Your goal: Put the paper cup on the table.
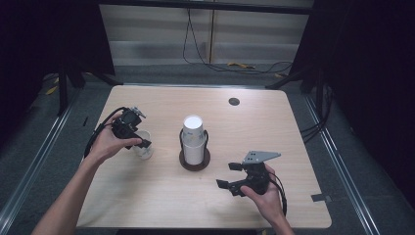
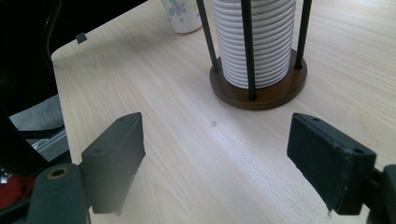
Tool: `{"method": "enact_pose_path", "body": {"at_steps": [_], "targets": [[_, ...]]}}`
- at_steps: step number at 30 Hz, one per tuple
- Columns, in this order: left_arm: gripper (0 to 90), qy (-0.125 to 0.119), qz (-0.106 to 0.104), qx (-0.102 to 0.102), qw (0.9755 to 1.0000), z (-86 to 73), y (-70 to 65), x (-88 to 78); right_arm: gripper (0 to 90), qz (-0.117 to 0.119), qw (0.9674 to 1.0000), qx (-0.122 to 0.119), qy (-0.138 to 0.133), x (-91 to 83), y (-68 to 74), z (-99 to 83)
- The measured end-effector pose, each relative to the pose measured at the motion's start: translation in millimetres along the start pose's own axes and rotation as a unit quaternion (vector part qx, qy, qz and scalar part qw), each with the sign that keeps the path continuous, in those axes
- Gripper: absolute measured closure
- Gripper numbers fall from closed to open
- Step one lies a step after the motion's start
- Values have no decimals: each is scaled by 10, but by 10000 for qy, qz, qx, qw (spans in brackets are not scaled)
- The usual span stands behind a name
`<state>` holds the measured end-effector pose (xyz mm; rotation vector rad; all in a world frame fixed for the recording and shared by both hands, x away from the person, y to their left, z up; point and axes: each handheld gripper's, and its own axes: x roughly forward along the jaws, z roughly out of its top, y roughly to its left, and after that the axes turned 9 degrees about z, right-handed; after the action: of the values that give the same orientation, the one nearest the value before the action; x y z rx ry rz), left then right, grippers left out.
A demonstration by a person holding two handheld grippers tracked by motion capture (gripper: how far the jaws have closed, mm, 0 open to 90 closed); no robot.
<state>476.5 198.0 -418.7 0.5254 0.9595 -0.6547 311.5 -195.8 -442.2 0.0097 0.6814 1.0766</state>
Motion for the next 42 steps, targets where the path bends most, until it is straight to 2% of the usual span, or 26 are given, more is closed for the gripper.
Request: {"method": "enact_pose_path", "body": {"at_steps": [5,6,9,11,16,20,22,25,28,30,32,33,35,38,41,42], "targets": [[184,-276,-54,-43,9996,-1,4,-57,189,0,10000,4,2,-4,-2,0],[181,-318,-69,-106,9994,-4,-4,-63,189,5,10000,8,3,-3,-2,-1],[172,-488,-103,-69,9987,-5,-6,-105,189,4,10000,3,12,-1,-1,-1],[171,-665,-136,-143,9976,-9,-10,-140,189,-1,10000,11,15,-2,-1,-1],[167,-876,23,-274,9958,-10,-27,-204,189,1,10000,-3,21,0,-4,-2],[167,-975,-24,-313,9947,-21,-55,-261,189,-5,10000,8,26,1,-7,-2],[170,-1050,102,-271,9941,-32,-84,-294,189,-5,10000,25,15,-3,-6,-1],[171,-1233,-48,-387,9916,-61,-110,-338,189,-14,10000,11,13,-8,-3,0],[171,-1291,24,-351,9910,-89,-150,-371,188,-21,10000,15,10,-8,-4,0],[171,-1288,60,-235,9914,-110,-186,-388,188,-32,10000,3,19,-6,-7,0],[170,-1399,-24,-266,9898,-141,-216,-384,187,-43,10000,-4,24,-2,-9,0],[170,-1397,-54,-279,9898,-150,-226,-380,186,-51,10000,9,22,-2,-5,1],[171,-1402,13,-261,9898,-172,-259,-382,186,-55,10000,9,22,-4,-2,1],[171,-1546,-161,-255,9875,-215,-309,-395,186,-72,10000,7,19,-10,-6,-1],[171,-1621,-66,-229,9865,-251,-361,-409,185,-74,10000,6,25,-8,-6,-1],[171,-1661,-113,-221,9858,-266,-376,-416,185,-74,10000,5,27,-7,-5,-1]]}}
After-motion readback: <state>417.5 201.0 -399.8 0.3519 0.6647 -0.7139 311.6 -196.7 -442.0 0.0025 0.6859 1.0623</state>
